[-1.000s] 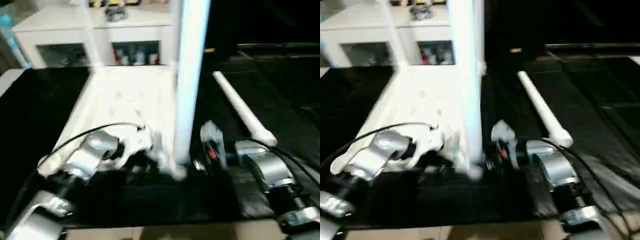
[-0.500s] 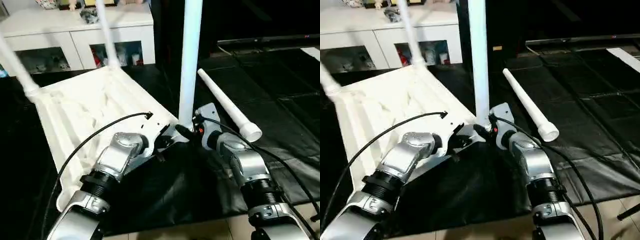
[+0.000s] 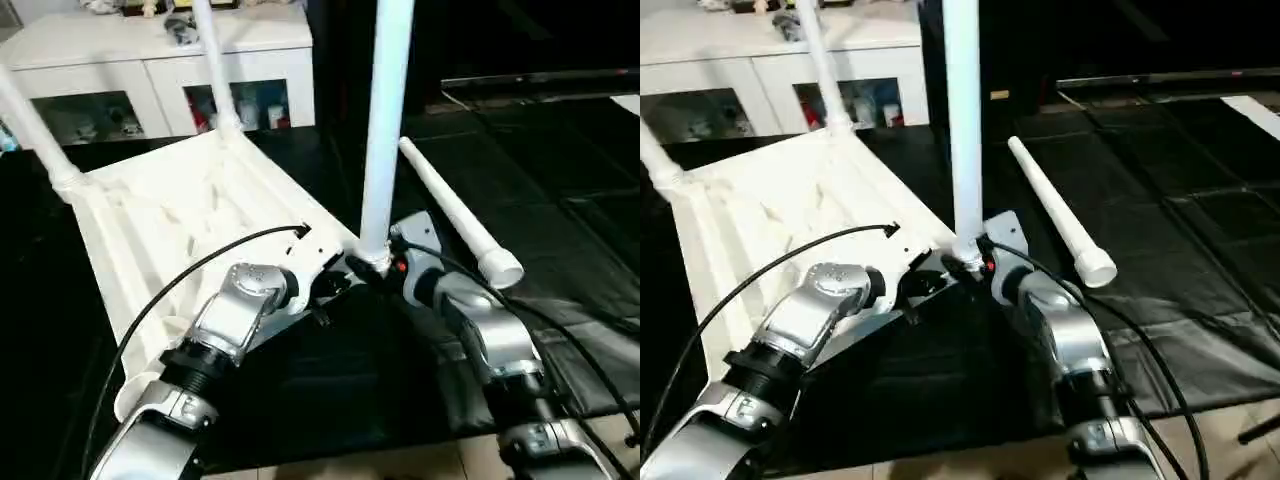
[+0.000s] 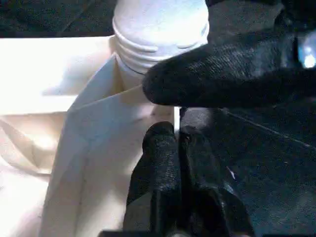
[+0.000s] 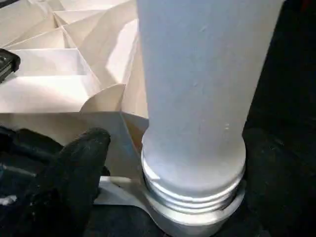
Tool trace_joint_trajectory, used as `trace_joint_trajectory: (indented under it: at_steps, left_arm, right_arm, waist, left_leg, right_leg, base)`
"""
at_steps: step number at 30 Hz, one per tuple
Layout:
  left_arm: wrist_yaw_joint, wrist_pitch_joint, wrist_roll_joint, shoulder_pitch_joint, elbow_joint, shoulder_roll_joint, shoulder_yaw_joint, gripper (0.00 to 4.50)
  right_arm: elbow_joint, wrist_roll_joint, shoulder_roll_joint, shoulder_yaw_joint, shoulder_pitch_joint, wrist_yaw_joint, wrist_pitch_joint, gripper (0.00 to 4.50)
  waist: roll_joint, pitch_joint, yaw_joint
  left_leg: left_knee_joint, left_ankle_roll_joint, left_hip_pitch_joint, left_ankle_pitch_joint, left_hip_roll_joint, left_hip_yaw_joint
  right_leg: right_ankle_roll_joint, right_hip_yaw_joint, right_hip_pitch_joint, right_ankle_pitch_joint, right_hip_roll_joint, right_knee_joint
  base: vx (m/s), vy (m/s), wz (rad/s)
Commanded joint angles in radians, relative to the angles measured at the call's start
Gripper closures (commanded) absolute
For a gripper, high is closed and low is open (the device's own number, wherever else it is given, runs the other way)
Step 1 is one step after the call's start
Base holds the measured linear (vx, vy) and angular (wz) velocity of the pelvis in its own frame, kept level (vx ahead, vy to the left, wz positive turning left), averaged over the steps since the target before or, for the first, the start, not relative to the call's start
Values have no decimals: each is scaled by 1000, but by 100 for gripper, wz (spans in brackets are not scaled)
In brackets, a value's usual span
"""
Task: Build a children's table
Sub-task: Rotate leg to tighten, then rotate table base
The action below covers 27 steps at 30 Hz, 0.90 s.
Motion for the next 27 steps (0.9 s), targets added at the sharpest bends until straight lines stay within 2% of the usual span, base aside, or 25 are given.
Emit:
trace_joint_trajectory:
  at_steps: [1, 3, 4, 6, 8, 9, 10, 11, 12, 13, 14, 15, 16, 17, 19, 21, 22, 25, 26, 27]
  left_arm:
    - [-12, -28, -77, -16, -60, -25, 52, 396]
    - [-8, -30, -82, -11, -64, -27, 57, 396]
    - [8, -47, -83, -5, -65, -29, 68, 393]
    - [16, -36, -105, 8, -84, -33, 94, 368]
    - [19, -15, -119, 10, -98, -34, 111, 368]
    - [19, 9, -142, 14, -126, -28, 133, 368]
    - [19, 9, -142, 14, -126, -28, 133, 368]
    - [7, 27, -166, 18, -156, -7, 152, 368]
    - [7, 27, -166, 18, -156, -7, 152, 368]
    - [-3, 35, -175, 22, -171, 7, 158, 368]
    - [-6, 37, -177, 23, -177, 12, 159, 368]
    - [-17, 52, -184, 30, -206, 43, 172, 368]
    - [-22, 62, -186, 34, -229, 69, 182, 368]
    - [-23, 66, -186, 37, -237, 77, 185, 368]
    - [-19, 102, -156, 37, -278, 163, 210, 368]
    - [-14, 121, -144, 34, -288, 195, 221, 368]
    - [10, 121, -90, 30, -287, 261, 223, 394]
    - [89, 111, 33, 30, -248, 396, 227, 403]
    - [89, 111, 33, 30, -248, 396, 227, 413]
    - [121, 137, 85, 42, -235, 490, 235, 427]
  right_arm:
    - [-52, 38, 1, 7, 51, 23, 10, 0]
    - [-69, 50, -3, 6, 66, 37, 10, 0]
    - [-94, 64, -13, 11, 90, 68, -9, 0]
    - [-136, 79, -39, 29, 129, 131, -51, 0]
    - [-145, 82, -47, 28, 137, 139, -52, 0]
    - [-157, 89, -60, 19, 146, 149, -47, 0]
    - [-157, 89, -60, 19, 146, 149, -47, 0]
    - [-172, 106, -78, 12, 150, 170, -29, 0]
    - [-172, 106, -78, 12, 150, 170, -29, 0]
    - [-179, 116, -89, 13, 152, 186, -22, 0]
    - [-182, 119, -93, 14, 153, 191, -21, 0]
    - [-188, 129, -111, 24, 154, 225, -16, 0]
    - [-193, 136, -125, 35, 155, 254, -16, 0]
    - [-195, 138, -129, 38, 156, 263, -16, 0]
    - [-210, 130, -149, 74, 155, 305, -9, 0]
    - [-211, 123, -150, 85, 152, 311, -9, 0]
    - [-211, 119, -145, 100, 146, 314, -3, 0]
    - [-199, 93, -124, 136, 133, 290, 12, 0]
    - [-199, 93, -124, 136, 133, 290, 12, 0]
    - [-183, 67, -113, 168, 120, 265, 44, 0]
  waist:
    - [-13, -72, 3]
    - [-12, -71, 10]
    - [-11, -69, 10]
    - [-14, -67, 10]
    - [-18, -64, 8]
    - [-27, -63, 6]
    - [-23, -62, 8]
    - [-30, -59, 5]
    - [-24, -58, 9]
    - [-29, -57, 7]
    - [-28, -57, 7]
    - [-27, -55, 4]
    - [-26, -57, 4]
    - [-34, -56, 2]
    - [-26, -57, 2]
    - [-25, -57, 2]
    - [-23, -57, 3]
    - [-16, -59, 1]
    - [-16, -59, 1]
    - [-14, -60, 0]
  left_leg:
    - [-64, 80, 2, -142, 13, 1]
    - [-63, 89, 4, -139, 13, 2]
    - [-65, 92, 1, -148, 13, 2]
    - [-66, 93, 0, -178, 14, 1]
    - [-67, 92, -1, -188, 13, 2]
    - [-69, 87, -3, -200, 11, 2]
    - [-70, 83, -3, -201, 12, 0]
    - [-71, 82, -3, -211, 12, 1]
    - [-71, 79, 2, -222, 13, 1]
    - [-71, 79, 2, -225, 13, 2]
    - [-72, 77, 0, -227, 13, -1]
    - [-74, 76, -3, -227, 12, -1]
    - [-73, 74, -1, -232, 12, -2]
    - [-74, 74, -2, -232, 13, -2]
    - [-74, 70, 0, -227, 14, -3]
    - [-74, 64, 4, -216, 15, -3]
    - [-74, 64, 6, -210, 17, -3]
    - [-75, 58, 5, -191, 15, -6]
    - [-75, 55, 6, -191, 15, -6]
    - [-74, 48, 8, -190, 15, -5]
  right_leg:
    - [-217, 42, 63, -196, -46, -57]
    - [-223, 42, 63, -192, -47, -57]
    - [-223, 41, 64, -198, -45, -58]
    - [-201, 40, 65, -245, -47, -64]
    - [-197, 40, 64, -269, -45, -67]
    - [-176, 38, 64, -326, -46, -72]
    - [-171, 37, 65, -342, -47, -72]
    - [-161, 37, 61, -376, -46, -77]
    - [-156, 37, 58, -407, -48, -81]
    - [-153, 38, 55, -414, -47, -83]
    - [-150, 37, 58, -419, -48, -80]
    - [-140, 36, 58, -427, -45, -82]
    - [-135, 36, 57, -425, -45, -80]
    - [-134, 37, 58, -424, -45, -79]
    - [-130, 38, 54, -417, -44, -77]
    - [-143, 39, 51, -383, -42, -73]
    - [-155, 40, 50, -358, -41, -71]
    - [-171, 41, 54, -283, -38, -57]
    - [-172, 40, 53, -279, -37, -57]
    - [-178, 42, 53, -266, -38, -55]
  base:
    - [0, 0, 0]
    - [0, 0, 0]
    - [0, 0, 0]
    - [0, 0, 0]
    - [0, 0, 0]
    - [0, 0, 0]
    - [0, 0, 0]
    - [0, 0, 0]
    - [0, 0, 0]
    - [0, 0, 0]
    - [0, 0, 0]
    - [0, 0, 0]
    - [0, 0, 0]
    - [0, 0, 0]
    - [0, 0, 0]
    - [0, 0, 0]
    - [0, 0, 0]
    - [0, 0, 0]
    - [0, 0, 0]
    - [0, 0, 0]
